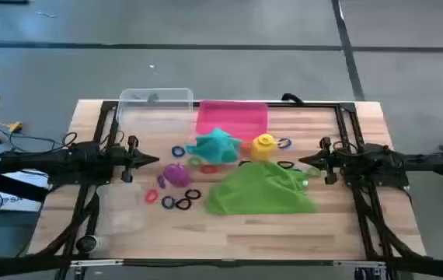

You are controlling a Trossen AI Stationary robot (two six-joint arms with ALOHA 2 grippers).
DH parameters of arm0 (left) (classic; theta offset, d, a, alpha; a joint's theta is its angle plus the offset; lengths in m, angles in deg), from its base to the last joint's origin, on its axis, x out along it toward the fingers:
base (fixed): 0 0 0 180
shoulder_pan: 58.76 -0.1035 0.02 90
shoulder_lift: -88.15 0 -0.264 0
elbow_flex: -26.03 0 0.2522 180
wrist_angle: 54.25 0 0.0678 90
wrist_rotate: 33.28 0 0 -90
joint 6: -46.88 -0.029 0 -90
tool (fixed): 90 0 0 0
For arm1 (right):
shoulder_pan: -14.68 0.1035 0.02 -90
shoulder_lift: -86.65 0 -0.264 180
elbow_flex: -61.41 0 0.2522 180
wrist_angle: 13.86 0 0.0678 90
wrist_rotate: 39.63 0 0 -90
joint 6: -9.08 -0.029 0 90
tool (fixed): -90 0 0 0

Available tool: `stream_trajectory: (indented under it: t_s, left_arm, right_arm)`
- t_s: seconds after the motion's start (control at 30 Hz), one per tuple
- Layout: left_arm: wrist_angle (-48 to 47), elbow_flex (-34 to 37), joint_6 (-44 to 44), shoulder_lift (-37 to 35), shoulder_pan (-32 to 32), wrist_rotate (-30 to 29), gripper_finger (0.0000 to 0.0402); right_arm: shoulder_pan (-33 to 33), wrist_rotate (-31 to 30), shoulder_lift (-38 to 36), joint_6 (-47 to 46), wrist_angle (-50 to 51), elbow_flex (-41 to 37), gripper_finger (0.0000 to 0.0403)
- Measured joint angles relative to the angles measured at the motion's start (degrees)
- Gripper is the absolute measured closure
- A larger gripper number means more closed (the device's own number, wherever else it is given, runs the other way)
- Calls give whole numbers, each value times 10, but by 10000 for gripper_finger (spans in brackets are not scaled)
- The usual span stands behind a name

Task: Pick & Place Sports Items

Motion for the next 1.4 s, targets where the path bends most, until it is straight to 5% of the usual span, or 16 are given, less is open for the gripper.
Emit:
stream_trajectory:
  t_s: [1.4]
  left_arm:
    - [45, -3, 73, 6, 0, 0, 401]
  right_arm:
    - [0, 0, 11, 0, -4, 3, 403]
